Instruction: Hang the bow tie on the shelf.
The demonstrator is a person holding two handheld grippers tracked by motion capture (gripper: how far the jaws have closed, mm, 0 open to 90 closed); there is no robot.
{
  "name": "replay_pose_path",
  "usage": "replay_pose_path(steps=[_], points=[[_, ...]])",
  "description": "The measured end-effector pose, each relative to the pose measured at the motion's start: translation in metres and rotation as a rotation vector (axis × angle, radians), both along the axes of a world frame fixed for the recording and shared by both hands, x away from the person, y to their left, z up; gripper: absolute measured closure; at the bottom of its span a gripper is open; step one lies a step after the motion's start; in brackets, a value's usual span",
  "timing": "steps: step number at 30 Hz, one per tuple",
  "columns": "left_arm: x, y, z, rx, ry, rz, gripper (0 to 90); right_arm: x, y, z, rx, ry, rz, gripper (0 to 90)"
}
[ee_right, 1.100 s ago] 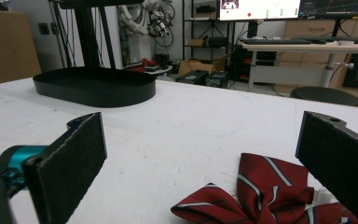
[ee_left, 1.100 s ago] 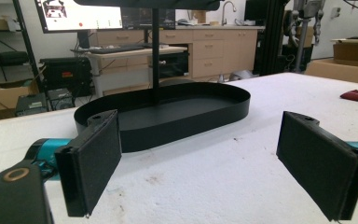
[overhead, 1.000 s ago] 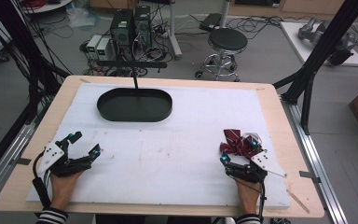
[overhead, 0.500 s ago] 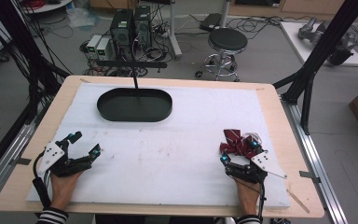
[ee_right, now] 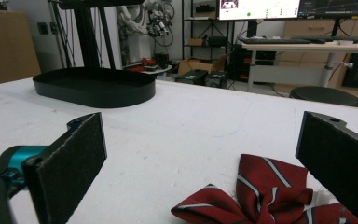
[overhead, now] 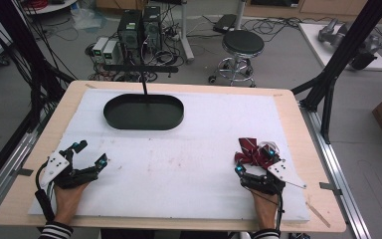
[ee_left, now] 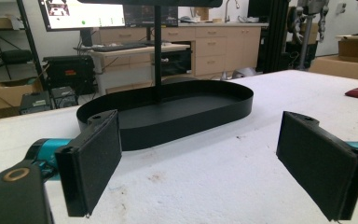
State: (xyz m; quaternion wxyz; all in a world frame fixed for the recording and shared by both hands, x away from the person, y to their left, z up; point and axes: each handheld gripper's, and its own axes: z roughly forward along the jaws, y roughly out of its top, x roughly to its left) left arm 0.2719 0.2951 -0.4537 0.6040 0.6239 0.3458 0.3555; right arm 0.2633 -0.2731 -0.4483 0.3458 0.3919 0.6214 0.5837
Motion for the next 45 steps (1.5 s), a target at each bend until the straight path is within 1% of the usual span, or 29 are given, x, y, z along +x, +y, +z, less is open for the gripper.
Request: replay_pose_path(steps=[1, 2, 3, 5, 7, 9, 10, 13, 15, 16, 17, 21, 22, 24, 25, 26, 27, 28, 29, 30, 31, 32, 33, 35, 37, 38, 39, 43, 45], points=[[0.000, 0.000, 0.000, 0.000, 0.000, 0.000, 14.3, 0.000, 0.000, 0.000, 0.000, 0.000, 0.000, 0.7], [0.000, 0.000, 0.000, 0.000, 0.000, 0.001, 14.3, -0.001, -0.002, 0.006, 0.000, -0.023, 0.001, 0.7], [0.000, 0.000, 0.000, 0.000, -0.001, 0.001, 14.3, -0.001, -0.004, 0.009, 0.006, -0.026, -0.002, 0.7], [0.000, 0.000, 0.000, -0.002, 0.000, 0.001, 14.3, 0.000, -0.006, 0.015, 0.016, -0.012, -0.005, 0.7], [0.000, 0.000, 0.000, -0.002, 0.001, 0.001, 14.3, 0.001, -0.009, 0.022, 0.010, -0.010, -0.007, 0.7], [0.000, 0.000, 0.000, 0.000, 0.002, 0.001, 14.3, 0.004, -0.013, 0.031, -0.011, -0.002, -0.005, 0.7], [0.000, 0.000, 0.000, 0.000, 0.002, 0.001, 14.3, 0.005, -0.014, 0.035, -0.018, 0.011, -0.002, 0.7], [0.000, 0.000, 0.000, 0.002, 0.002, 0.001, 14.3, 0.013, -0.018, 0.050, -0.076, 0.038, 0.011, 0.7], [0.000, 0.000, 0.000, 0.003, 0.001, 0.002, 14.3, 0.018, -0.022, 0.057, -0.094, 0.060, 0.018, 0.7], [0.000, 0.000, 0.000, 0.003, 0.001, 0.002, 14.3, 0.018, -0.022, 0.057, -0.094, 0.060, 0.018, 0.7], [0.000, 0.000, 0.000, 0.003, 0.001, 0.001, 14.3, 0.024, -0.026, 0.063, -0.110, 0.081, 0.021, 0.7], [0.000, 0.000, 0.000, 0.005, 0.000, 0.001, 14.3, 0.035, -0.033, 0.070, -0.132, 0.136, 0.009, 0.7], [0.000, 0.000, 0.000, 0.006, 0.000, 0.001, 14.3, 0.039, -0.036, 0.072, -0.151, 0.156, 0.001, 0.7], [0.000, 0.000, 0.000, 0.006, 0.001, 0.001, 14.3, 0.044, -0.039, 0.075, -0.181, 0.175, -0.026, 0.7], [0.000, 0.000, 0.000, 0.007, 0.000, 0.000, 14.3, 0.046, -0.041, 0.076, -0.187, 0.188, -0.027, 0.7], [0.000, 0.000, 0.000, 0.007, 0.000, 0.000, 14.3, 0.046, -0.041, 0.076, -0.187, 0.188, -0.027, 0.7], [0.000, -0.001, 0.000, 0.005, 0.002, 0.001, 14.3, 0.053, -0.045, 0.079, -0.209, 0.219, -0.040, 0.7], [0.000, -0.001, 0.000, 0.006, 0.002, 0.001, 14.3, 0.054, -0.046, 0.079, -0.213, 0.237, -0.046, 0.7], [0.000, -0.001, 0.000, 0.006, 0.002, 0.001, 14.3, 0.056, -0.048, 0.080, -0.227, 0.241, -0.049, 0.7], [0.000, -0.001, 0.000, 0.005, 0.003, 0.000, 14.3, 0.060, -0.050, 0.080, -0.244, 0.265, -0.057, 0.7], [0.000, -0.001, 0.000, 0.006, 0.003, -0.001, 14.3, 0.061, -0.051, 0.080, -0.253, 0.270, -0.060, 0.8], [0.000, -0.001, 0.000, 0.006, 0.003, -0.001, 14.3, 0.064, -0.053, 0.080, -0.255, 0.295, -0.065, 0.8], [0.000, -0.001, 0.000, 0.007, 0.003, -0.001, 14.3, 0.068, -0.056, 0.079, -0.268, 0.312, -0.072, 0.8], [0.000, -0.001, 0.000, 0.008, 0.003, 0.001, 14.3, 0.073, -0.060, 0.079, -0.280, 0.358, -0.095, 0.7], [0.000, -0.001, 0.000, 0.011, 0.003, 0.001, 14.3, 0.078, -0.064, 0.078, -0.279, 0.379, -0.098, 0.8], [0.000, -0.001, 0.000, 0.009, 0.003, 0.000, 14.3, 0.081, -0.066, 0.077, -0.269, 0.401, -0.101, 1.2], [0.000, -0.001, 0.000, 0.009, 0.004, 0.001, 14.3, 0.083, -0.068, 0.077, -0.268, 0.419, -0.095, 4.6], [0.000, -0.001, 0.000, 0.008, 0.004, 0.001, 14.3, 0.090, -0.069, 0.075, -0.278, 0.458, -0.082, 4.9], [0.000, -0.001, 0.000, 0.007, 0.004, 0.002, 14.3, 0.095, -0.069, 0.075, -0.284, 0.490, -0.085, 5.0]])
